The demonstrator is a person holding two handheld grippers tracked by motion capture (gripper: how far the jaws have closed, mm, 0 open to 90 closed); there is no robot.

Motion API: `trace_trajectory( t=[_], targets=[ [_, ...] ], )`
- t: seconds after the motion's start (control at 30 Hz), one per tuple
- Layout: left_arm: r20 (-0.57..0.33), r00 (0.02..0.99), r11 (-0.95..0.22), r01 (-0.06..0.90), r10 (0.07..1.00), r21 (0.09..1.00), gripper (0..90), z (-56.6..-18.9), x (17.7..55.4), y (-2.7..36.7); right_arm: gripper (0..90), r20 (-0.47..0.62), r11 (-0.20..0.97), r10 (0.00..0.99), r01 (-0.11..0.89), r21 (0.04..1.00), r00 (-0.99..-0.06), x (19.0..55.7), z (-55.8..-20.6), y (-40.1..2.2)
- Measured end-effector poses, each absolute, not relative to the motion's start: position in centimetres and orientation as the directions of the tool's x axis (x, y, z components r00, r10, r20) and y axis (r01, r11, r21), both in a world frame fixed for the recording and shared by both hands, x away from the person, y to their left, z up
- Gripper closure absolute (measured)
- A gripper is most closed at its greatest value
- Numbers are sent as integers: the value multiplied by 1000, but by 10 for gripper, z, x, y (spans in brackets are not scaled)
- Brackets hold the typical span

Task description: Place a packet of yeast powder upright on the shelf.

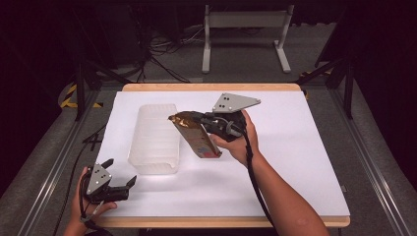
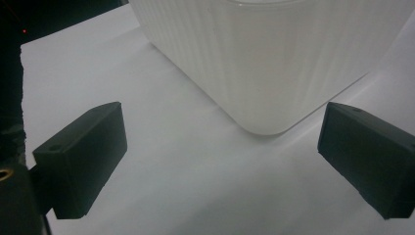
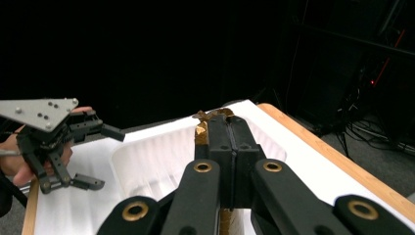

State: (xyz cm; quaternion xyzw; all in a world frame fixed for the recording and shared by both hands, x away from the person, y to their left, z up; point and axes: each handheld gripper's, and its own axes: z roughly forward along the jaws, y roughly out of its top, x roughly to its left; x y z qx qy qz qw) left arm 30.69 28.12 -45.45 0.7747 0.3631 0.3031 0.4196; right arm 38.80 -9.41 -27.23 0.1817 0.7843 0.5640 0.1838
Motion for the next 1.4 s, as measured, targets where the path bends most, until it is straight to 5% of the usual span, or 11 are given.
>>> trace_trajectory(
  t=[1.4],
  targets=[
    [144, 554, -361, 304, 820, 882, 51, -454, 305, 284, 900, -43, 292, 434, 96, 952, -900, 451, -273, 24]
  ],
)
